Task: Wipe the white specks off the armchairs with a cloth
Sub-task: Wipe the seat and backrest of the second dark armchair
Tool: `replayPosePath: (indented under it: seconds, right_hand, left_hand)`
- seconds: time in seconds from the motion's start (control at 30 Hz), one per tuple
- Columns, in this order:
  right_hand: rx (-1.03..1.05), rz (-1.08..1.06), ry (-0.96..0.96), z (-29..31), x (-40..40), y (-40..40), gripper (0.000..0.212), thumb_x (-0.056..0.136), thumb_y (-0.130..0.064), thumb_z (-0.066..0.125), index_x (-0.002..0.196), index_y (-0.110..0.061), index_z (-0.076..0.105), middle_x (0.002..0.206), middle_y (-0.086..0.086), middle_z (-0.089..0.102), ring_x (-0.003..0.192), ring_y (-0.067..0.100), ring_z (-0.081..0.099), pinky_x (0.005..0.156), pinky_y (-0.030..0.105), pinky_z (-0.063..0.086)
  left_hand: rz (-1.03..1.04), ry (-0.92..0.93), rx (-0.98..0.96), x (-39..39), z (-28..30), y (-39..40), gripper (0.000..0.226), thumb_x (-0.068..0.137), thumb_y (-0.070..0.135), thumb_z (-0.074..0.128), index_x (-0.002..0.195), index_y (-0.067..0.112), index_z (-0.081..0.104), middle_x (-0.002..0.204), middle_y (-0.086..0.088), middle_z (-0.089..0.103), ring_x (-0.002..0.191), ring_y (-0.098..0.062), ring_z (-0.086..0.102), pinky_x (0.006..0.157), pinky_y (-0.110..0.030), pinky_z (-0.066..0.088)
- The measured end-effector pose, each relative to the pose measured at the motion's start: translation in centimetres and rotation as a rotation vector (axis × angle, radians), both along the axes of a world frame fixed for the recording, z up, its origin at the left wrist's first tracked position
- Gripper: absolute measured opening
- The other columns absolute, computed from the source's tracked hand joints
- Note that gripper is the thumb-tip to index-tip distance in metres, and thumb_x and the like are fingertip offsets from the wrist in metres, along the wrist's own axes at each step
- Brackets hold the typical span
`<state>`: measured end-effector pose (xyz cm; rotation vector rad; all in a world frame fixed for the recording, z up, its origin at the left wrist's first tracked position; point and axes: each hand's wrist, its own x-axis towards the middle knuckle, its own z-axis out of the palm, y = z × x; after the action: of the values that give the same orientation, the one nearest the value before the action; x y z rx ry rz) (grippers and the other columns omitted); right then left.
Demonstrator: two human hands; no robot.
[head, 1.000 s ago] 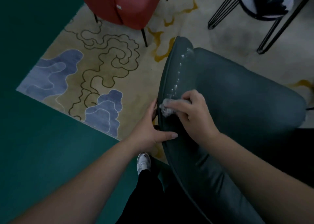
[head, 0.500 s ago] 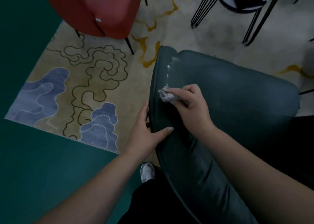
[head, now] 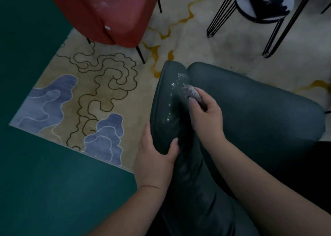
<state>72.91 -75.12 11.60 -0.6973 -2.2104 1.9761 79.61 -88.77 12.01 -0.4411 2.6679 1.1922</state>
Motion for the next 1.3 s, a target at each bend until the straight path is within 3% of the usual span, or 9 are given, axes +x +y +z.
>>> replayPosePath:
  seconds: [0.2, 0.33, 0.47, 0.57, 0.67, 0.87, 0.97, 1.1, 1.3]
  right_hand:
    - [-0.077, -0.129, 0.014, -2.3, -3.5, 1.0, 0.027, 0.092, -0.024, 0.055, 0.097, -0.049, 0.062, 0.11, -0.014, 0.064, 0.098, -0.007, 0.06, 0.087, 0.013, 0.045]
    - [0.0, -0.225, -0.063, -4.1, -8.2, 2.0, 0.026, 0.095, -0.028, 0.052, 0.119, -0.034, 0.06, 0.12, 0.001, 0.057, 0.089, -0.005, 0.055, 0.077, 0.007, 0.04]
    - [0.084, -0.03, -0.188, -4.8, -10.8, 2.3, 0.034, 0.099, -0.028, 0.046, 0.131, -0.029, 0.055, 0.128, 0.003, 0.052, 0.101, 0.008, 0.054, 0.092, 0.019, 0.041]
    - [0.143, 0.112, -0.091, -3.9, -8.9, 1.8, 0.032, 0.098, -0.023, 0.049, 0.126, -0.036, 0.057, 0.115, -0.002, 0.047, 0.089, -0.009, 0.05, 0.078, -0.004, 0.033]
    - [0.205, 0.242, 0.034, -3.6, -5.4, 1.7, 0.035, 0.096, -0.018, 0.053, 0.12, -0.042, 0.057, 0.103, -0.008, 0.042, 0.088, -0.017, 0.045, 0.077, -0.008, 0.03]
    - [0.203, 0.069, -0.118, -3.2, -9.2, 1.5, 0.036, 0.099, -0.023, 0.046, 0.133, -0.029, 0.052, 0.123, 0.004, 0.049, 0.093, 0.003, 0.049, 0.088, 0.013, 0.035]
    - [0.25, 0.156, -0.061, -2.9, -8.2, 0.9, 0.034, 0.098, -0.023, 0.048, 0.13, -0.032, 0.053, 0.113, 0.001, 0.043, 0.084, -0.003, 0.045, 0.074, -0.004, 0.03]
    - [0.323, 0.31, 0.096, -2.8, -4.4, 0.7, 0.035, 0.095, -0.018, 0.054, 0.125, -0.035, 0.057, 0.099, -0.011, 0.04, 0.09, -0.014, 0.043, 0.082, -0.005, 0.029]
    - [0.246, 0.167, -0.047, -2.0, -8.5, 0.6, 0.035, 0.098, -0.022, 0.05, 0.131, -0.031, 0.053, 0.114, 0.002, 0.042, 0.083, -0.006, 0.042, 0.065, -0.012, 0.025]
  left_hand:
    - [-0.046, 0.011, -0.117, 0.0, -0.4, 0.3, 0.083, 0.08, 0.063, 0.053, 0.15, 0.035, 0.018, 0.146, 0.007, 0.042, 0.125, -0.017, 0.049, 0.092, -0.032, 0.044]
    - [-0.061, 0.021, -0.127, -0.1, -0.7, 0.5, 0.084, 0.082, 0.06, 0.053, 0.151, 0.032, 0.015, 0.148, 0.005, 0.039, 0.127, -0.017, 0.045, 0.094, -0.03, 0.041]
    - [-0.069, 0.036, -0.132, -0.1, -0.7, 0.5, 0.083, 0.082, 0.059, 0.054, 0.151, 0.031, 0.017, 0.148, 0.005, 0.039, 0.126, -0.018, 0.046, 0.095, -0.033, 0.044]
    - [-0.07, 0.032, -0.151, -0.1, -0.7, 0.5, 0.084, 0.083, 0.058, 0.055, 0.152, 0.031, 0.015, 0.149, 0.003, 0.038, 0.126, -0.02, 0.046, 0.094, -0.033, 0.043]
    - [-0.077, 0.026, -0.17, -0.1, -0.7, 0.6, 0.085, 0.082, 0.059, 0.054, 0.152, 0.031, 0.013, 0.15, 0.003, 0.036, 0.126, -0.021, 0.047, 0.092, -0.033, 0.044]
    - [-0.075, 0.022, -0.163, -0.2, -0.6, 0.6, 0.086, 0.081, 0.06, 0.053, 0.152, 0.031, 0.012, 0.15, 0.003, 0.036, 0.126, -0.021, 0.047, 0.091, -0.031, 0.043]
    - [-0.069, 0.022, -0.162, -0.1, -0.8, 0.5, 0.086, 0.081, 0.06, 0.053, 0.152, 0.031, 0.012, 0.15, 0.003, 0.036, 0.125, -0.021, 0.048, 0.088, -0.027, 0.039]
    - [-0.074, 0.019, -0.167, -0.1, -0.7, 0.5, 0.086, 0.082, 0.061, 0.052, 0.152, 0.032, 0.01, 0.15, 0.002, 0.036, 0.125, -0.02, 0.047, 0.088, -0.028, 0.04]
    - [-0.057, 0.017, -0.125, -0.1, -0.9, 0.5, 0.086, 0.082, 0.057, 0.056, 0.152, 0.031, 0.013, 0.15, 0.003, 0.037, 0.127, -0.019, 0.046, 0.092, -0.025, 0.036]
